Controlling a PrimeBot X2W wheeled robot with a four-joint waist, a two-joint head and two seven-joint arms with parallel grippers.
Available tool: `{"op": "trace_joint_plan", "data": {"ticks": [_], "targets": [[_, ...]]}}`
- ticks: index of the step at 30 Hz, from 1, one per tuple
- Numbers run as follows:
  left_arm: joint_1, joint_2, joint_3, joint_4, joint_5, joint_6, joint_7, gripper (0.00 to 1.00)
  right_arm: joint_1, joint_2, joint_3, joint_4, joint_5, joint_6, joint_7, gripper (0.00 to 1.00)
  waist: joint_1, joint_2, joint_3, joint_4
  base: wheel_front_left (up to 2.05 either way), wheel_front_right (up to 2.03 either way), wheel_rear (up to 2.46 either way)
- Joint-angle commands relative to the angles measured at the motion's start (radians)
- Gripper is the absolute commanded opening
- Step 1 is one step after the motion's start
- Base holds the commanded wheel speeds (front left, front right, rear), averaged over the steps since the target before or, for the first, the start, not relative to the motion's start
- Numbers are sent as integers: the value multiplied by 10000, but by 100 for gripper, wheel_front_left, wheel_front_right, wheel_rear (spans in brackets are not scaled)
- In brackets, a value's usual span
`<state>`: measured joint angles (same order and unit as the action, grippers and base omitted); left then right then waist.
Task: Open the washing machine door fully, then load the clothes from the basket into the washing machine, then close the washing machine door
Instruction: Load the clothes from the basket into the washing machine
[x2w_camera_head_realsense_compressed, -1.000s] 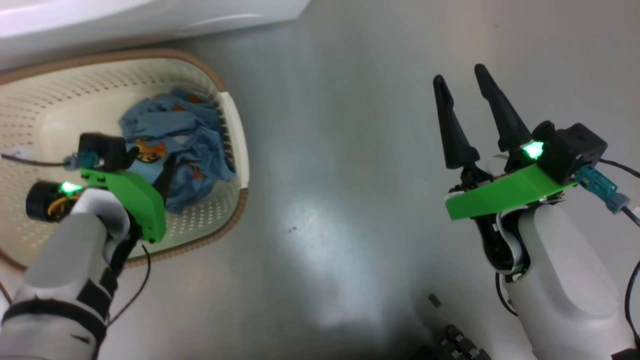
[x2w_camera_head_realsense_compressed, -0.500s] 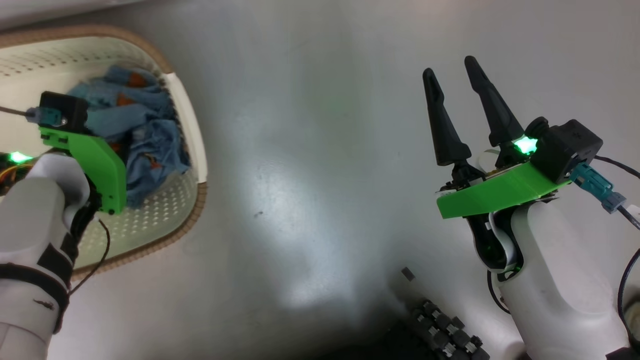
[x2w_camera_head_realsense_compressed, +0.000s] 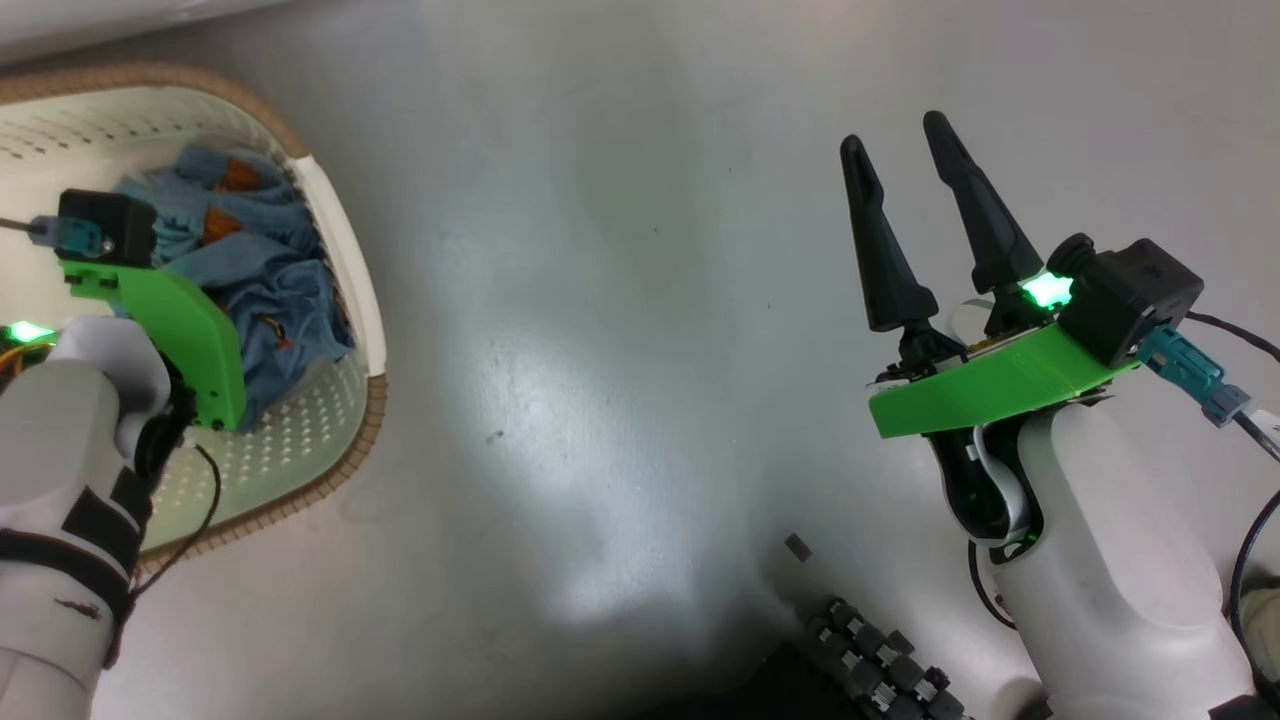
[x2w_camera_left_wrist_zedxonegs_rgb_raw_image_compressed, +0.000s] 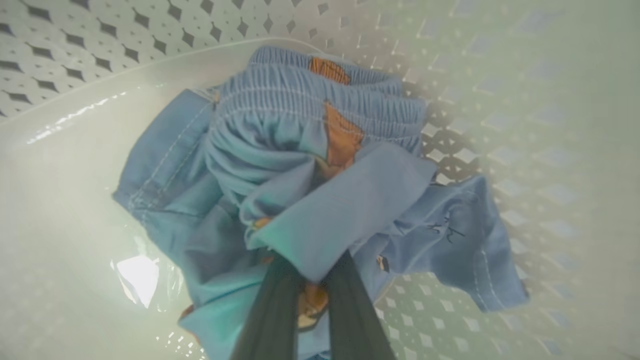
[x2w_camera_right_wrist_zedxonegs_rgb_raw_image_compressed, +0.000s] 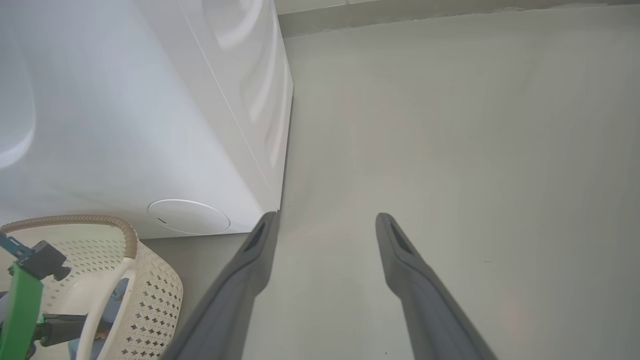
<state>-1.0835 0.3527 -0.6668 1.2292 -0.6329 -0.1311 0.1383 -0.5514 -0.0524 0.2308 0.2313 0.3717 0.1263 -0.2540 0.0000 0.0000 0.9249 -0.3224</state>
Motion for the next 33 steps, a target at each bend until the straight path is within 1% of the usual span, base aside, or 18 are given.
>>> {"op": "trace_joint_plan", "data": {"ticks": [1,8,14,22,26,33], "targets": [[296,242,133,-151,-121,4,-159,0,269,20,200,-170,110,44,-78,100,0,0,-147,74,0,0,0],[937,111,6,-502,-815,4,-758,0,300,21,155,-78,118,44,-78,100,0,0,-890,254,0,0,0],[1517,6,-266,-1040,-1398,4,-1484,0,391,21,64,90,9,44,-78,100,0,0,-1724,596,0,0,0],[2447,-35,-660,-1782,-2240,4,-2634,0,676,-87,12,459,73,44,-78,100,0,0,-3258,1103,0,0,0],[2941,-114,-702,-2199,-2811,4,-3155,0,953,-217,14,675,150,44,-78,100,0,0,-4082,1331,0,0,0],[3632,-137,-776,-2873,-3395,4,-3779,0,1498,-473,-57,952,306,44,-78,100,0,0,-5386,1655,0,0,0]]}}
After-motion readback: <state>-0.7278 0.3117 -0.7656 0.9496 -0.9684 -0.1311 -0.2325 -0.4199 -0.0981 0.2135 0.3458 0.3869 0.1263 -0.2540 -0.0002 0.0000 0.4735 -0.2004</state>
